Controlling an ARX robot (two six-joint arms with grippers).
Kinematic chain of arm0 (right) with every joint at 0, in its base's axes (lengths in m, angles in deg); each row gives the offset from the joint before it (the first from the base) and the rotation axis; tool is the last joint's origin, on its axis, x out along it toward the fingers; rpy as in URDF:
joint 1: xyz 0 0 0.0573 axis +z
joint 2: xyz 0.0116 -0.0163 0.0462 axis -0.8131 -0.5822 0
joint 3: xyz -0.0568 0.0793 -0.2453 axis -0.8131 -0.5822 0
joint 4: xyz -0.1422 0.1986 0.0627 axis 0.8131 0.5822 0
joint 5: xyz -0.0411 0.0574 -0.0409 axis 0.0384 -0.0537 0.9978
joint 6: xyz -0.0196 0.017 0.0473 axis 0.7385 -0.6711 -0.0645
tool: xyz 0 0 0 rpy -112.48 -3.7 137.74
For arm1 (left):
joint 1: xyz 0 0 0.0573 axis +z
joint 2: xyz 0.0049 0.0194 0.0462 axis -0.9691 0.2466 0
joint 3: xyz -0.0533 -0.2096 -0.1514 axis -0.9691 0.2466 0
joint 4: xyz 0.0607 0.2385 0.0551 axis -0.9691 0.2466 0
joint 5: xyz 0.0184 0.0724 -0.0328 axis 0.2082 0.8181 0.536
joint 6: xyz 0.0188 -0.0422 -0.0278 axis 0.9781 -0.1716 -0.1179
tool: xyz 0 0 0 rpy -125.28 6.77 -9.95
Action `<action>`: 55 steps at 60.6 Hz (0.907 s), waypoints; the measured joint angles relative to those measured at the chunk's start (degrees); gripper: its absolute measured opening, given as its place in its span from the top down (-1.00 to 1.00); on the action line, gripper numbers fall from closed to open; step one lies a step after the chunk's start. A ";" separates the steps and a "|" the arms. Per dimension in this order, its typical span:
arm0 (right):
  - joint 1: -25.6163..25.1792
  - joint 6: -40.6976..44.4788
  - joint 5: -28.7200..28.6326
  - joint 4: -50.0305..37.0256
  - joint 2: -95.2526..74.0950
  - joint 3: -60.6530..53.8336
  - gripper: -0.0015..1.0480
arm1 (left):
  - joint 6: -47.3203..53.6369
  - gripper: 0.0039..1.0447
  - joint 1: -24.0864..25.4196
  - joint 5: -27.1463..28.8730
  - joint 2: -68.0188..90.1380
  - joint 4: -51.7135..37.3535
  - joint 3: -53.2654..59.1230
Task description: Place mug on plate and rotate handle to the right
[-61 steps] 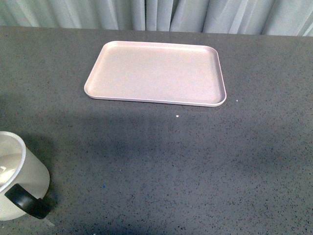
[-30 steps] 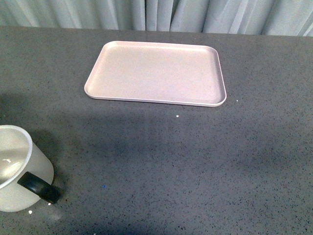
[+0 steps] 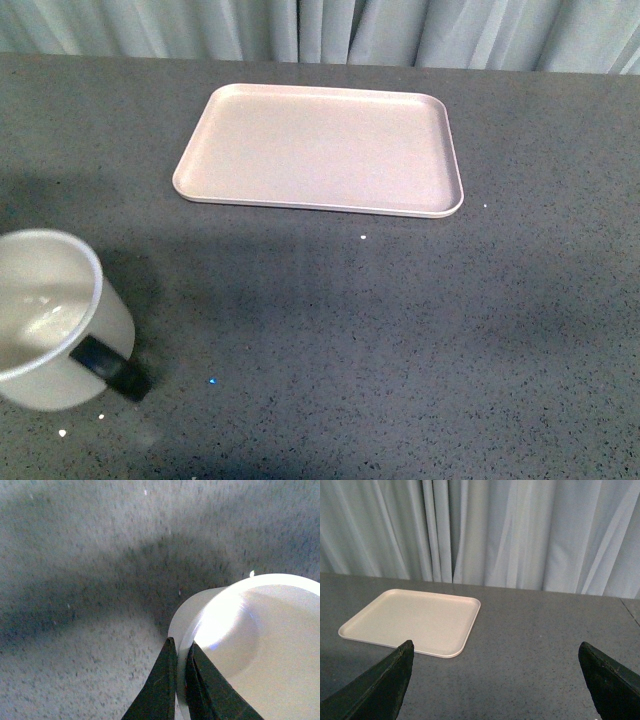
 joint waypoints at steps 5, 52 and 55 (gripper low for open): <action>0.00 0.00 0.00 0.00 0.02 0.00 -0.82 | -1.53 0.96 -1.70 0.63 2.51 -0.02 -4.68; 0.00 0.00 0.00 0.00 0.00 0.00 -0.82 | -10.75 0.96 -16.70 2.19 36.92 7.85 -50.45; 0.00 0.00 -0.02 0.00 0.00 0.00 -0.82 | -10.75 0.96 -16.90 2.29 38.29 8.39 -52.17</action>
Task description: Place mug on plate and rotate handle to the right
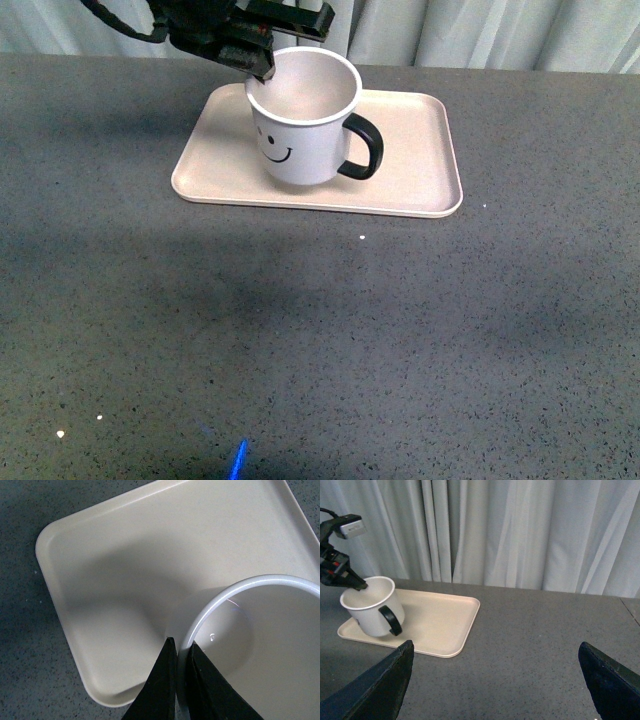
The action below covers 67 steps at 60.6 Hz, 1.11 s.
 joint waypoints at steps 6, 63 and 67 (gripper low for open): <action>0.00 0.00 0.02 0.00 0.00 0.00 -0.82 | 0.02 0.96 -0.35 0.17 2.62 1.31 -3.17; 0.00 0.00 0.02 0.00 0.00 0.00 -0.82 | 0.39 0.96 -0.50 0.33 11.34 6.16 -12.98; 0.00 0.00 0.02 0.00 0.02 0.00 -0.82 | 0.39 0.96 -0.50 0.20 11.54 6.16 -13.16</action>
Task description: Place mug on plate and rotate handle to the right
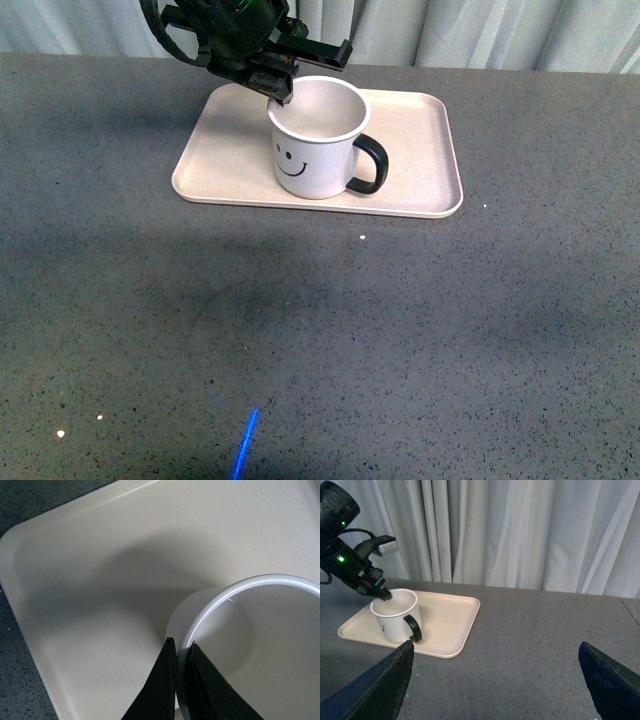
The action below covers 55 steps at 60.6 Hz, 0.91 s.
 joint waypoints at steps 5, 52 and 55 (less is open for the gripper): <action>0.00 0.00 0.00 0.00 -0.02 0.00 -0.82 | 0.00 0.96 -0.02 -0.09 0.02 0.00 -0.09; 0.00 0.00 0.00 0.00 -0.02 0.00 -0.82 | -3.02 -0.81 6.71 -6.03 -32.65 -24.83 32.72; 0.00 0.00 0.00 0.00 -0.02 0.00 -0.82 | -4.70 -0.65 6.75 4.72 -37.42 -38.47 41.03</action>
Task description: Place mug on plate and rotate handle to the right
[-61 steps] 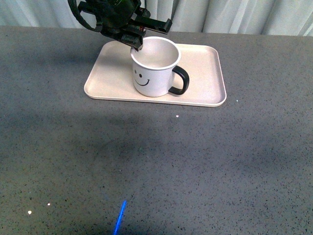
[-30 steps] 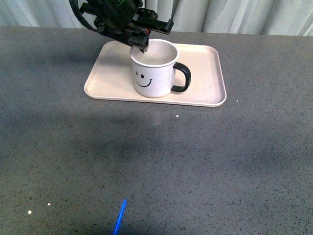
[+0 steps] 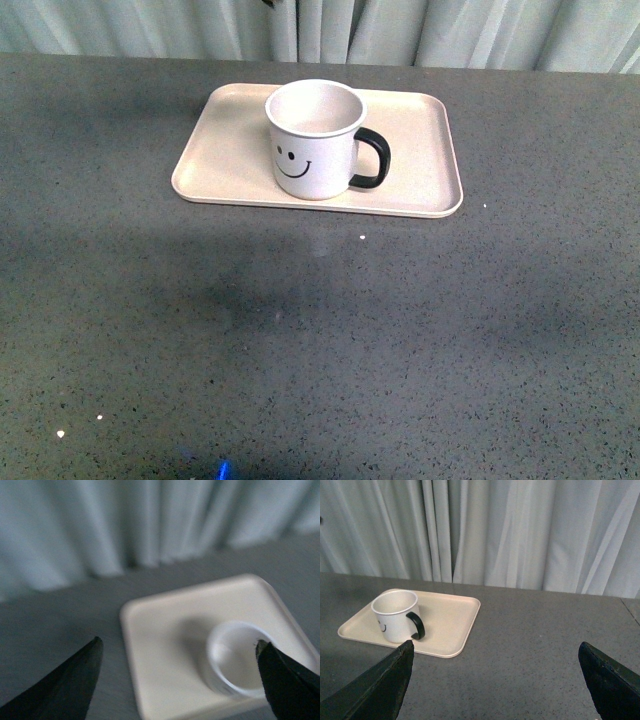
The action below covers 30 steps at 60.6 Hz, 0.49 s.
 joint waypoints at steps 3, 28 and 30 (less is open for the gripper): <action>0.00 0.00 -0.04 0.00 0.00 0.00 -0.82 | -1.09 -0.44 0.55 10.01 -4.83 -15.56 9.79; 0.00 0.00 -0.02 0.00 0.00 0.00 -0.82 | -2.75 0.93 6.88 10.25 -21.59 -37.31 40.09; 0.00 0.00 -0.02 0.00 0.00 0.00 -0.82 | -3.02 0.98 7.19 10.03 -22.71 -37.38 41.20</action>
